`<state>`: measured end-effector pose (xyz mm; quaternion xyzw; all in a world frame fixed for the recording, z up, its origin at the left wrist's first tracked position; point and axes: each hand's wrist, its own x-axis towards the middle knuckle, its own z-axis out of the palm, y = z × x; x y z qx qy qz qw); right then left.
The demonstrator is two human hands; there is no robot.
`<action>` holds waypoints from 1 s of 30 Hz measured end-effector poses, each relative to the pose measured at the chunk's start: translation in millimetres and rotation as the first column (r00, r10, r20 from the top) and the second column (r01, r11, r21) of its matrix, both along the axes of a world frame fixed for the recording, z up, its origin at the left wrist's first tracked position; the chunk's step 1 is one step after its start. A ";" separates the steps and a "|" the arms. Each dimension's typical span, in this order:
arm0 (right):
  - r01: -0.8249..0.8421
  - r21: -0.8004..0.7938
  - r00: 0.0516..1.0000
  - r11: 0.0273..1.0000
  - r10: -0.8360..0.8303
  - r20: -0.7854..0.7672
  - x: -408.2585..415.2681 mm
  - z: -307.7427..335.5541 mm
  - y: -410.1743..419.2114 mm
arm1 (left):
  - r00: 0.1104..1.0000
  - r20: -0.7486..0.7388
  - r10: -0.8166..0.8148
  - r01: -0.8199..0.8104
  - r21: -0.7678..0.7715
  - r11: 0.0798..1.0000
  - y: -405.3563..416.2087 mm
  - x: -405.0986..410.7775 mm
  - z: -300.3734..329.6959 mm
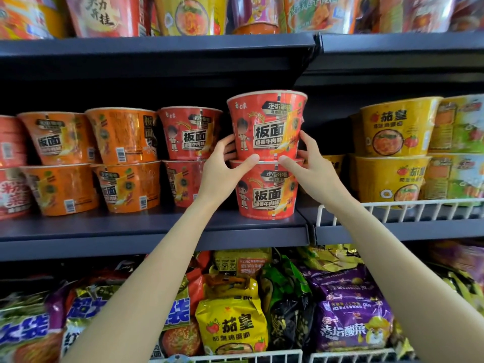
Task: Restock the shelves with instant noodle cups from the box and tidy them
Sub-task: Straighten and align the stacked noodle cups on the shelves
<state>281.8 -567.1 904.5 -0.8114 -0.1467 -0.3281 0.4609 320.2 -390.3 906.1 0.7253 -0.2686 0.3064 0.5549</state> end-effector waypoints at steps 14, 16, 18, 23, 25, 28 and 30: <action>0.223 -0.065 0.800 0.973 -0.145 0.582 -29.2 -22.6 61.4 | 0.764 0.470 0.441 -0.508 0.017 0.861 110.3 8.6 -32.7; 0.113 -0.231 0.877 0.966 0.013 0.481 -15.9 -24.8 93.6 | 0.786 0.372 0.494 -0.558 0.081 0.826 140.0 16.3 -33.1; 0.068 -0.366 0.946 0.928 0.057 0.318 8.3 -24.5 123.6 | 0.864 0.169 0.474 -0.502 0.227 0.834 156.7 26.2 -28.9; 0.240 -0.532 0.971 0.812 -0.209 0.119 61.9 -16.2 166.2 | 0.928 -0.140 0.345 -0.255 0.435 0.864 152.2 51.2 -27.4; 0.273 -0.469 0.961 0.840 -0.259 0.097 68.9 -13.2 168.6 | 0.940 -0.217 0.265 -0.175 0.362 0.916 143.9 58.3 -27.6; 0.207 -0.387 0.975 0.899 -0.222 0.008 71.9 -11.0 167.7 | 0.937 -0.274 0.214 -0.133 0.286 0.949 137.0 61.0 -25.5; 0.159 -0.352 0.984 0.922 -0.177 -0.020 70.2 -10.2 164.9 | 0.942 -0.242 0.231 -0.157 0.292 0.944 134.5 51.6 -24.2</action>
